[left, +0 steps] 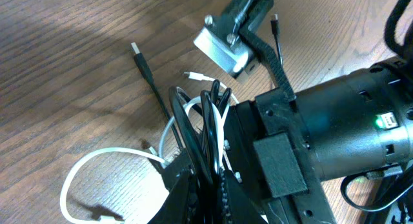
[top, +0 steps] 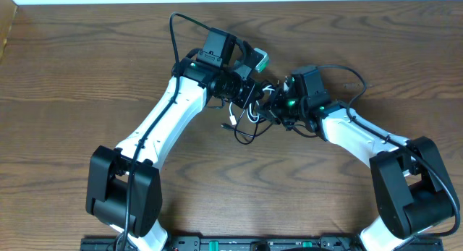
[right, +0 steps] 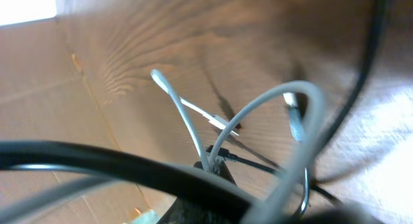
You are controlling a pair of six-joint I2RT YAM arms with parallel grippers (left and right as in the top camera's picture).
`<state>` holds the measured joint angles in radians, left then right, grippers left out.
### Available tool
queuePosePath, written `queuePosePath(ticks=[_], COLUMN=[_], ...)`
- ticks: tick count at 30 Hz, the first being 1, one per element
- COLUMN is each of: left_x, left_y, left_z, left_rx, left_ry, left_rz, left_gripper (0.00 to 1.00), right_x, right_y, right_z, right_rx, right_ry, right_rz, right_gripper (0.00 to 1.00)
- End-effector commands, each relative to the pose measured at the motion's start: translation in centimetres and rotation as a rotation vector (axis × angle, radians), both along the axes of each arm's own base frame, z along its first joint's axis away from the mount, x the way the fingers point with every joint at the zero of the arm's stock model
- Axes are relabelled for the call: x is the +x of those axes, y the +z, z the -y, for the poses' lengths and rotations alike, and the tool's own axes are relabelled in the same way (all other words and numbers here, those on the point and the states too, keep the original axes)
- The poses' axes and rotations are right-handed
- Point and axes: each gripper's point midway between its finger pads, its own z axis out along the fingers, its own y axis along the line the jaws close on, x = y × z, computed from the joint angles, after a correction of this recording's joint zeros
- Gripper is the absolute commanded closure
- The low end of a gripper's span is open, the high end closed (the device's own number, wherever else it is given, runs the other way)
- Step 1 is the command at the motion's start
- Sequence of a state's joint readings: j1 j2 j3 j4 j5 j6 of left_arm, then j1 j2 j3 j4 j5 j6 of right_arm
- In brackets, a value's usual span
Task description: Untangle cables
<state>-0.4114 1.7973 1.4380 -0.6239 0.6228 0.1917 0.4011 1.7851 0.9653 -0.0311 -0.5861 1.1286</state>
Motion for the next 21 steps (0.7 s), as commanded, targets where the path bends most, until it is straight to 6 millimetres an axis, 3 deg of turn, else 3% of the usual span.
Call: queuePosePath(ticks=[1,5,15,21], left_x=[0.3,2.1,4.1,5.2], left_y=[-1.0,-2.2,-2.4,-2.3], left_z=[-0.5,-3.0,-5.5,-7.7], left_rx=[0.035,0.153,0.167,0.123], left_ry=[0.04,0.241,0.493,0.653], left_rz=[-0.02,-0.03,-0.078,-0.153], left_gripper=[0.92,0.92,0.92,0.92], right_x=[0.4,0.6,-0.8,-1.1], right_y=[1.9,5.9,9.2,9.6], right_z=[-0.9,-2.5,-3.9,-4.0], right_rx=[0.055,0.206,0.346,0.367], right_ry=[0.142,0.264,0.4,0.424], right_rz=[0.159,0.323,0.423,0.433], right_gripper=[0.99,0.99,0.99,0.99])
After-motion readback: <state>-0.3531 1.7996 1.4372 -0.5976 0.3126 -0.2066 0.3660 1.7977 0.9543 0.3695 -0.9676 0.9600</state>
